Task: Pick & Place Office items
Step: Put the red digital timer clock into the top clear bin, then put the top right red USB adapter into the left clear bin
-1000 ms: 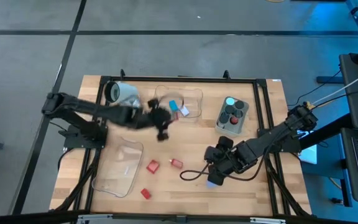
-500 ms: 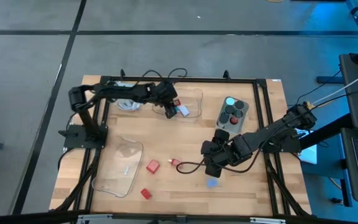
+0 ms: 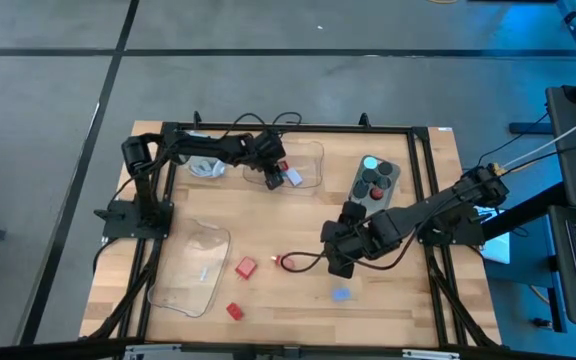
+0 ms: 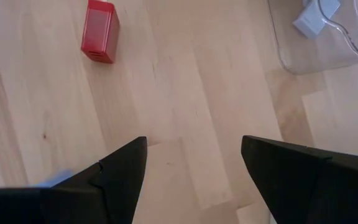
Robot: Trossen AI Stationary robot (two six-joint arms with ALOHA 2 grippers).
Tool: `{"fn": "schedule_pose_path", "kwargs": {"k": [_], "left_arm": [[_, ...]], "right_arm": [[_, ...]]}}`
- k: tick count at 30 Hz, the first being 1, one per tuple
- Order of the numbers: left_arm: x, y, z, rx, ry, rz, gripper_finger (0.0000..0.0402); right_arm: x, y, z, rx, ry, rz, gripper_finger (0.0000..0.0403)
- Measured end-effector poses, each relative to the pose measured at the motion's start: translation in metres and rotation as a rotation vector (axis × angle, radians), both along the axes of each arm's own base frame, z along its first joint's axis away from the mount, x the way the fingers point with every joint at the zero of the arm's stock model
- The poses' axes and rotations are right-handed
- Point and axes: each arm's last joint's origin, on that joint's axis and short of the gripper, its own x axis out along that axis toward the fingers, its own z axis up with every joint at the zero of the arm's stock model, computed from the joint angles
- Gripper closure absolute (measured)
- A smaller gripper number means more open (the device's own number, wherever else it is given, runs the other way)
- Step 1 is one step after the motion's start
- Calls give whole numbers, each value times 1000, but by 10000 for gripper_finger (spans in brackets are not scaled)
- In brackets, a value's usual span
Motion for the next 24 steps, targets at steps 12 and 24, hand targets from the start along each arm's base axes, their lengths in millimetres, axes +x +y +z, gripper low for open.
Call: {"fn": "schedule_pose_path", "kwargs": {"k": [12,24], "left_arm": [[0,0,0,12,6,-8,218],[-8,-3,38,28,-101,50,198]], "right_arm": [[0,-1,0,-1,1,-2,138],[-1,-1,0,-8,18,12,138]]}}
